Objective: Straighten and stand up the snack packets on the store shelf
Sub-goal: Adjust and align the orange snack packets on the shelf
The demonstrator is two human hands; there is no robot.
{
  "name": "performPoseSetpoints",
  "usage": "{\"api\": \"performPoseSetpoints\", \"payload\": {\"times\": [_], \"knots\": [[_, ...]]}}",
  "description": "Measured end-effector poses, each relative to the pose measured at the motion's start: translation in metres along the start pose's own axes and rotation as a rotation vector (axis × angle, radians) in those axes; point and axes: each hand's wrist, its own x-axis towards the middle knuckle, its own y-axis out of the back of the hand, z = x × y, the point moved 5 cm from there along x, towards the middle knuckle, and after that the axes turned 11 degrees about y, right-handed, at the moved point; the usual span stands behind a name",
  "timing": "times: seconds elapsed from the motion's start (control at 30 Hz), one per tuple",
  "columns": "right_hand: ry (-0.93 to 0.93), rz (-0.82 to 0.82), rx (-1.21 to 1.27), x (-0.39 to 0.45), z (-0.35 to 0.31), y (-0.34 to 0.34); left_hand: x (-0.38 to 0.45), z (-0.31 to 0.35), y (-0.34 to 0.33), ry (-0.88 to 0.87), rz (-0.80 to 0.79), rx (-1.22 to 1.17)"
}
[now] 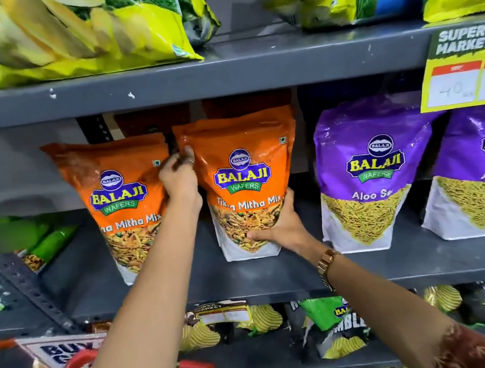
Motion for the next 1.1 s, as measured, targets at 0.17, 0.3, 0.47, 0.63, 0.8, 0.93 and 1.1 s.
{"api": "performPoseSetpoints", "payload": {"times": [0.17, 0.3, 0.47, 0.63, 0.8, 0.93, 1.1], "knots": [[-0.041, -0.032, -0.014, 0.003, 0.003, 0.001, 0.002, 0.0, -0.002, 0.029, 0.015, -0.037], [-0.06, -0.036, -0.011, 0.001, 0.005, 0.003, 0.002, -0.006, 0.001, -0.031, -0.112, 0.145], [-0.082, -0.031, 0.015, -0.001, 0.005, 0.002, 0.004, -0.034, 0.018, -0.007, -0.277, 0.321], [-0.093, -0.037, 0.025, -0.002, 0.006, 0.001, 0.009, -0.057, 0.039, -0.059, -0.163, 0.409], [-0.09, -0.029, 0.031, -0.002, 0.007, 0.001, 0.011, -0.051, 0.032, -0.143, -0.14, 0.467], [-0.086, -0.026, 0.039, -0.002, 0.007, 0.001, 0.016, -0.054, 0.037, -0.2, -0.071, 0.527], [-0.086, -0.035, 0.058, -0.001, 0.008, 0.0, 0.009, -0.065, 0.035, -0.231, -0.012, 0.404]]}}
